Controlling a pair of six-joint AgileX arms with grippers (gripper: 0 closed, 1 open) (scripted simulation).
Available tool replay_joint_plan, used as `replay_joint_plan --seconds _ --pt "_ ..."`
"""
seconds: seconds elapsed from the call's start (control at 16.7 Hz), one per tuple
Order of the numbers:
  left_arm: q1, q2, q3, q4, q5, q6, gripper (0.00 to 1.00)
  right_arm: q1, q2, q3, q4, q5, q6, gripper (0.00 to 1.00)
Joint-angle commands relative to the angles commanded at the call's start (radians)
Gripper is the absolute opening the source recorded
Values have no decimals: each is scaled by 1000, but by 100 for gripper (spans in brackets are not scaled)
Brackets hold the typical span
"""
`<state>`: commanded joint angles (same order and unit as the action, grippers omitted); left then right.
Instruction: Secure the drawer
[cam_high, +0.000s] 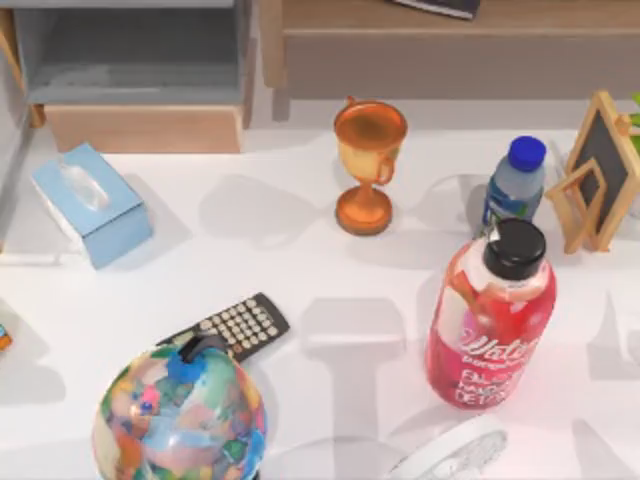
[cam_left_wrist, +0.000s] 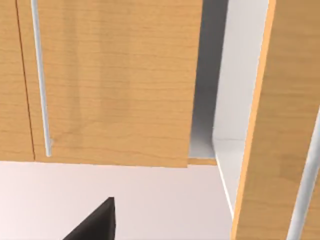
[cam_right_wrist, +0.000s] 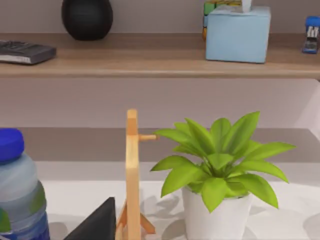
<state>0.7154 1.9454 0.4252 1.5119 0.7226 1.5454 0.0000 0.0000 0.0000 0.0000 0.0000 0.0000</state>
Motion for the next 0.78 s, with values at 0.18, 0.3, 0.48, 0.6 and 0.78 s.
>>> replay_joint_plan --seconds 0.18,0.3,0.48,0.6,0.78 --pt "4 46 12 29 39 45 100 0 0 0 0 0 0 100" --pt "4 46 12 29 39 45 100 0 0 0 0 0 0 100" --pt "-2 45 13 25 34 45 100 0 0 0 0 0 0 100" --pt "-20 55 40 11 15 45 100 0 0 0 0 0 0 100" --pt "-54 75 86 -15 -18 44 100 0 0 0 0 0 0 100"
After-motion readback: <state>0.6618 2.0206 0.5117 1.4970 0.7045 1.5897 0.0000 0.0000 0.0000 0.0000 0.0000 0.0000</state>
